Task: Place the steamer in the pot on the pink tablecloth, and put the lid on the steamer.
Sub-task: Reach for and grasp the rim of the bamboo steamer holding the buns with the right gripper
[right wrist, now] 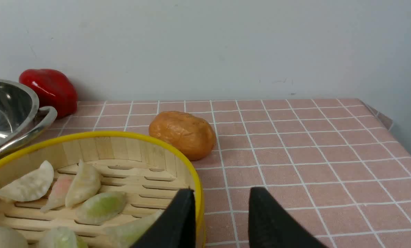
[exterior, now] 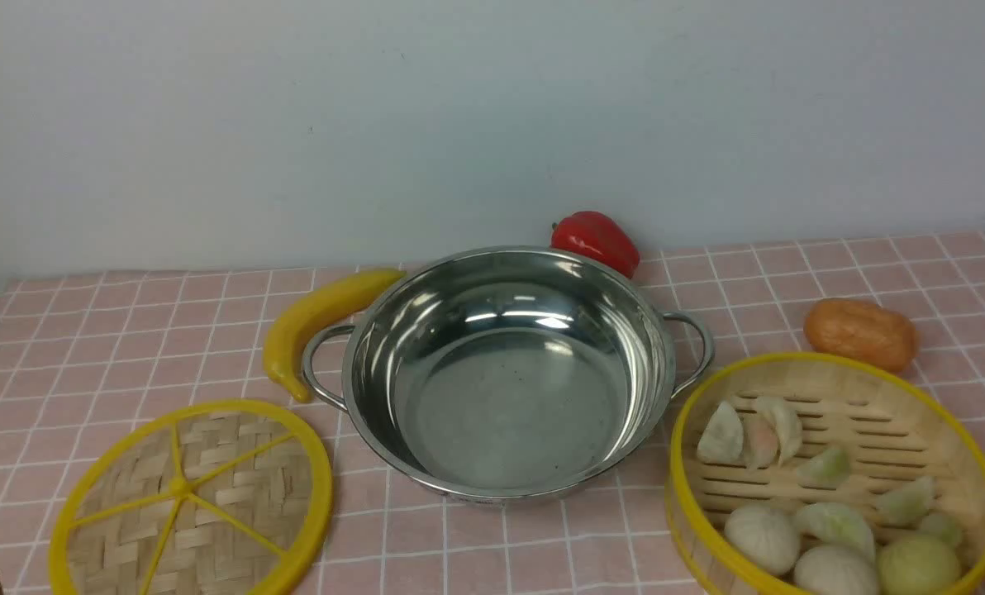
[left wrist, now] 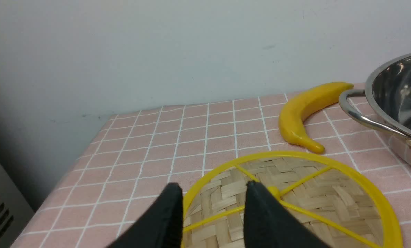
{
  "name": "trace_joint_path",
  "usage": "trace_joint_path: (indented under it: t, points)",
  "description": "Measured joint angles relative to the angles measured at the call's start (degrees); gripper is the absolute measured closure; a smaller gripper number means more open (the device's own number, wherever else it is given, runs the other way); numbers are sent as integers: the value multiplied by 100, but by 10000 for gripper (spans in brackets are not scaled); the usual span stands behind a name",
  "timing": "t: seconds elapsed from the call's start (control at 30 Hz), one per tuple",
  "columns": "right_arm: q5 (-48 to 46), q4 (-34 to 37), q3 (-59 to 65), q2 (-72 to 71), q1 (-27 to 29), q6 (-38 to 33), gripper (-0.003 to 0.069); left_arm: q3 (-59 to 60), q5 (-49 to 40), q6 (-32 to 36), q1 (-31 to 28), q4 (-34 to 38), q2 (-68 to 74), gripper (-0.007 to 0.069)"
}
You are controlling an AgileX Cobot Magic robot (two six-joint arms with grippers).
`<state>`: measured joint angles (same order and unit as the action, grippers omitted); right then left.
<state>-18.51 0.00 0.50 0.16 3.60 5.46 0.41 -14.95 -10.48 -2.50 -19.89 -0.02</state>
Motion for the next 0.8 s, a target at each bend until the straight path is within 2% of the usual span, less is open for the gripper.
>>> trace_joint_path:
  t: [0.67,0.73,0.8]
  points:
    - [0,30,0,0,0,8,419,0,0,0,0,0,0,382]
    - [11,133,0,0,0,51,419,0,12,0,0,18,0,382]
    - [174,897,0,0,0,428,419,0,250,-150,0,501,0,382]
